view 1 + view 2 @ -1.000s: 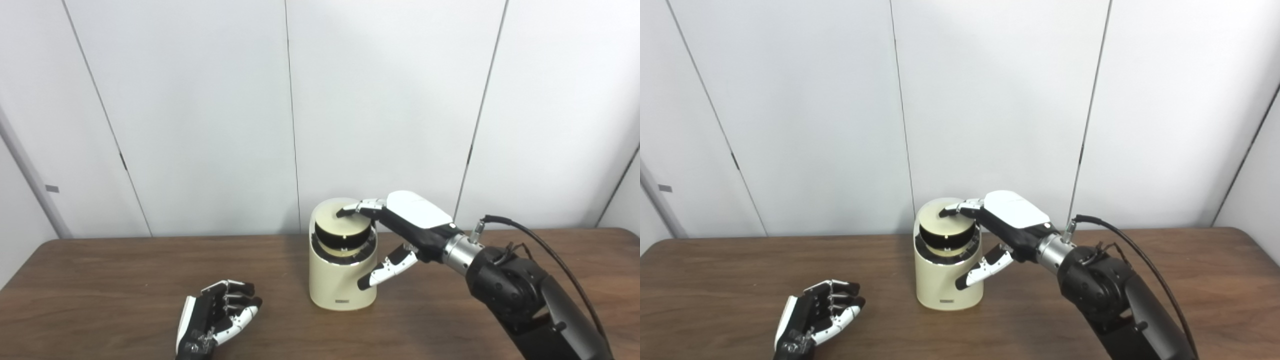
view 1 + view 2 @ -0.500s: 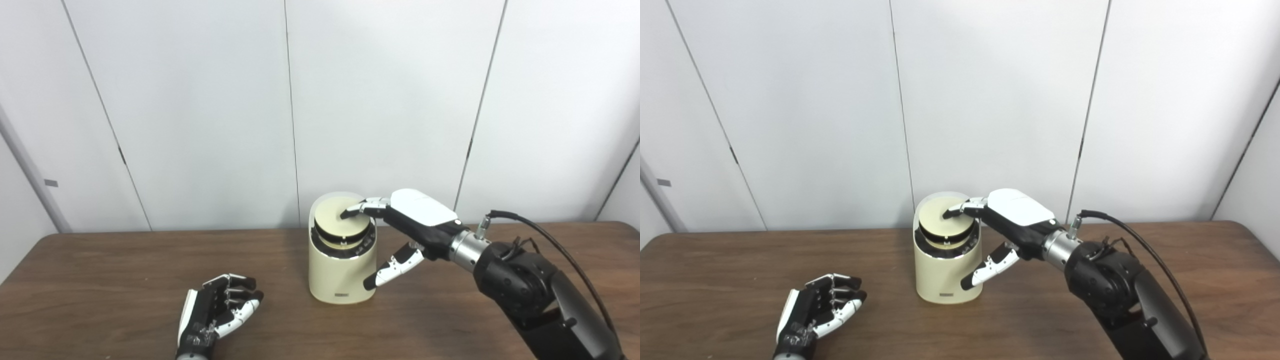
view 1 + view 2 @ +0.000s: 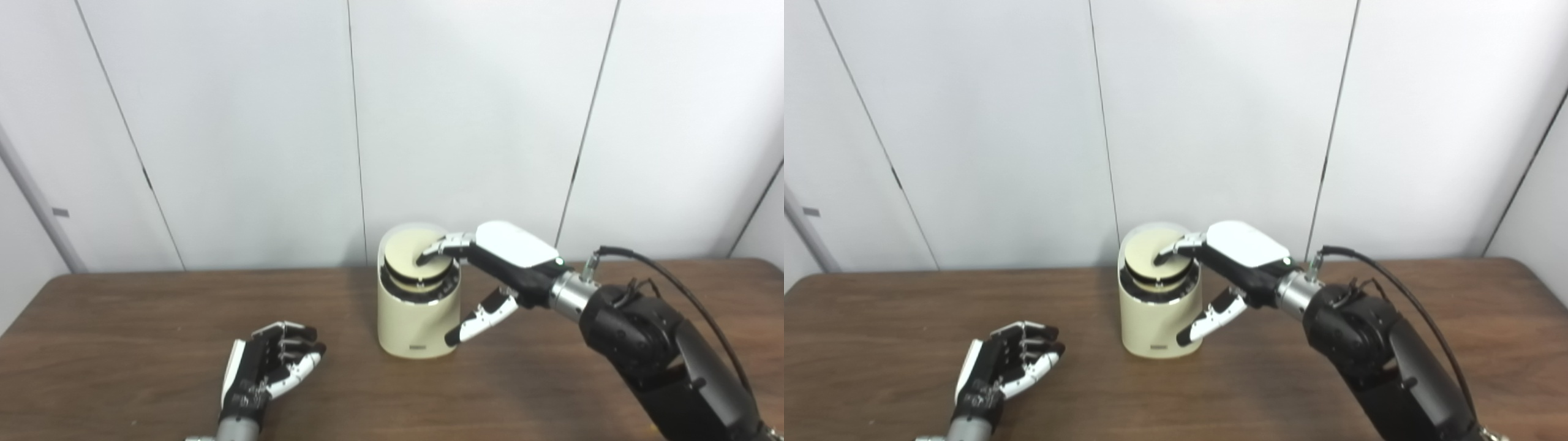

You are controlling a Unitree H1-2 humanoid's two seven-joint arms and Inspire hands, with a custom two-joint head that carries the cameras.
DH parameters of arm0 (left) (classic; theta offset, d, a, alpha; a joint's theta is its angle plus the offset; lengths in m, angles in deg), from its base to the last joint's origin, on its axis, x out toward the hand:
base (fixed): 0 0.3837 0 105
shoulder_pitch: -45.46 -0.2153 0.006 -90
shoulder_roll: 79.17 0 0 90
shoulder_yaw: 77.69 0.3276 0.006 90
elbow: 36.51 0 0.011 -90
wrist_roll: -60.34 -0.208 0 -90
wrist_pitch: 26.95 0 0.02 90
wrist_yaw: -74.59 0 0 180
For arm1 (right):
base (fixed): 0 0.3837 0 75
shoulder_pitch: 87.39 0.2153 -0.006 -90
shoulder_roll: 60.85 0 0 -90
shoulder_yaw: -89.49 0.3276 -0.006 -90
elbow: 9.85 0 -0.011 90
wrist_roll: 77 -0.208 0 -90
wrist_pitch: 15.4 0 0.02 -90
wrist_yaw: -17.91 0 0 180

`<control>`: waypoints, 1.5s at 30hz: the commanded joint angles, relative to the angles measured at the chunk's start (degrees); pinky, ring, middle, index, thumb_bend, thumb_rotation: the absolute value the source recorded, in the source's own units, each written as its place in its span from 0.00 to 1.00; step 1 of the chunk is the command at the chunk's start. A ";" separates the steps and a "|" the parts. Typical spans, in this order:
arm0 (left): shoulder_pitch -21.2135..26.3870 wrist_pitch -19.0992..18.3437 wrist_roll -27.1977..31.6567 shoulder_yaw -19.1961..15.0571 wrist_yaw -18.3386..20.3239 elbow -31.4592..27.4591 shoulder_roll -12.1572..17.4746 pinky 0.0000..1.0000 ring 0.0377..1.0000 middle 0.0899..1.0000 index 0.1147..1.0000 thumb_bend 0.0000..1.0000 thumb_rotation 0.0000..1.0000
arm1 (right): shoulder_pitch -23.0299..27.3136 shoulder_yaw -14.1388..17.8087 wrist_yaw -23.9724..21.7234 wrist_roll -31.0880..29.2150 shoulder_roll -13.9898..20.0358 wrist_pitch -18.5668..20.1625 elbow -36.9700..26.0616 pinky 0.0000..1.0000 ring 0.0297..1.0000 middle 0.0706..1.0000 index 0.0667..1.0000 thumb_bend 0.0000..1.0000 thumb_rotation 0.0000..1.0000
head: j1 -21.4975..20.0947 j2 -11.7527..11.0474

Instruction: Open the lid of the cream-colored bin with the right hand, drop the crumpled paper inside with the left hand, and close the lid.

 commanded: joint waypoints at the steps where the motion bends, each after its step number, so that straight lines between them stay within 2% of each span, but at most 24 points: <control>1: 2.42 0.51 -0.15 0.22 0.22 -1.89 0.14 0.45 0.55 0.63 0.43 0.50 0.05 | 1.30 0.26 0.28 -0.10 0.40 -1.55 -1.16 0.74 0.88 0.81 0.77 0.77 0.41 | 0.09 0.25; 10: 2.56 -0.19 -0.06 0.13 0.07 -2.36 -0.15 0.45 0.56 0.63 0.43 0.50 0.05 | 1.05 -0.44 -0.12 0.62 0.36 -1.42 -0.85 0.75 0.89 0.79 0.76 0.77 0.37 | 0.46 0.82; 16: 2.67 -0.79 0.60 -0.08 0.37 -2.91 -0.19 0.46 0.56 0.63 0.43 0.50 0.05 | 1.05 -1.34 -0.07 1.65 0.37 -2.00 0.22 0.78 0.90 0.78 0.76 0.77 0.41 | 0.87 1.31; 26: 2.65 -1.67 0.21 0.04 0.35 -3.62 -0.15 0.46 0.56 0.63 0.43 0.50 0.05 | 1.01 -4.42 1.28 6.66 0.60 -7.53 3.05 0.85 0.88 0.78 0.75 0.79 0.43 | 1.19 1.98; 36: 2.77 -2.29 -0.07 -0.03 0.26 -4.02 -0.17 0.45 0.56 0.62 0.43 0.50 0.05 | 1.18 -4.78 1.02 7.38 0.54 -7.89 2.81 0.87 0.89 0.78 0.74 0.80 0.41 | 1.20 2.38; 43: 2.54 -2.52 0.16 0.05 0.64 -4.43 -0.23 0.46 0.56 0.63 0.43 0.50 0.06 | 1.19 -5.06 -0.08 7.89 0.84 -7.27 2.10 0.88 0.89 0.78 0.75 0.79 0.43 | 1.27 2.53; 45: 2.48 -2.46 0.08 -0.01 0.65 -4.46 -0.33 0.45 0.56 0.63 0.43 0.50 0.05 | 1.33 -5.57 0.31 8.73 1.24 -8.38 2.19 0.88 0.87 0.78 0.76 0.78 0.45 | 1.24 2.69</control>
